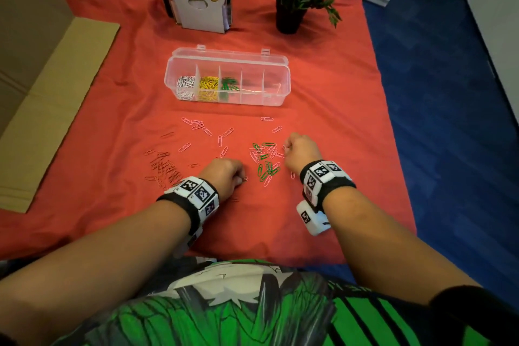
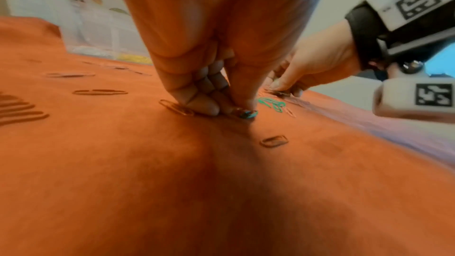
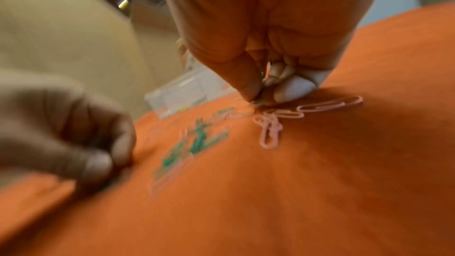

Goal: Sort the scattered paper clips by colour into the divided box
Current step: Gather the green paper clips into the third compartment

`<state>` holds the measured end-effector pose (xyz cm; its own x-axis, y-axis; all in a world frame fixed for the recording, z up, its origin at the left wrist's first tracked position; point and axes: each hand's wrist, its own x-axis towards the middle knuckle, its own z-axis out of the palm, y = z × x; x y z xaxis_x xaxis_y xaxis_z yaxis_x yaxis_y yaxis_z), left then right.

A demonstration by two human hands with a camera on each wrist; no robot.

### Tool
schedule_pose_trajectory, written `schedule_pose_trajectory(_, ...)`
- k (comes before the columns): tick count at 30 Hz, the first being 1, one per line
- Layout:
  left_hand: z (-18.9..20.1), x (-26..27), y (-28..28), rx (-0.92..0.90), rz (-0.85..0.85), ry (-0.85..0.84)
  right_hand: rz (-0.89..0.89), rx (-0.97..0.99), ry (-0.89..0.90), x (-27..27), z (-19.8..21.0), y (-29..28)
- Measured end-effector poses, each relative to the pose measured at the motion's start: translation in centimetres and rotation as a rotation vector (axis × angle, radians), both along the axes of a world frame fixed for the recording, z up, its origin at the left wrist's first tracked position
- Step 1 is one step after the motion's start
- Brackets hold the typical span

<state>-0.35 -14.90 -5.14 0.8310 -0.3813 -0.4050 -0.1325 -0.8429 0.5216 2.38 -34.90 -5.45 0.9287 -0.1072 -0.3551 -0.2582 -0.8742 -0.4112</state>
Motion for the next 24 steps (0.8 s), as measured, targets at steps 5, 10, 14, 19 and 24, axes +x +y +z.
schedule_pose_trajectory(5,0.1,1.5,1.1,-0.035,0.093,-0.011,-0.247,0.422,0.018,0.3,0.1,-0.9)
schedule_pose_trajectory(10,-0.2,1.1,0.8,0.037,0.017,-0.039,-0.339,0.552,-0.003,-0.1,0.4,-1.5)
schedule_pose_trajectory(14,-0.5,0.6,-0.1,0.065,-0.042,-0.059,-0.414,0.568,0.024,-0.4,-0.1,-2.0)
schedule_pose_trajectory(19,-0.7,0.7,-0.1,0.042,-0.013,-0.052,-0.399,0.544,0.044,-0.8,-0.4,-1.9)
schedule_pose_trajectory(24,-1.0,1.4,1.0,-0.001,0.091,-0.12,-0.289,0.435,0.046,-1.0,-0.5,-0.7)
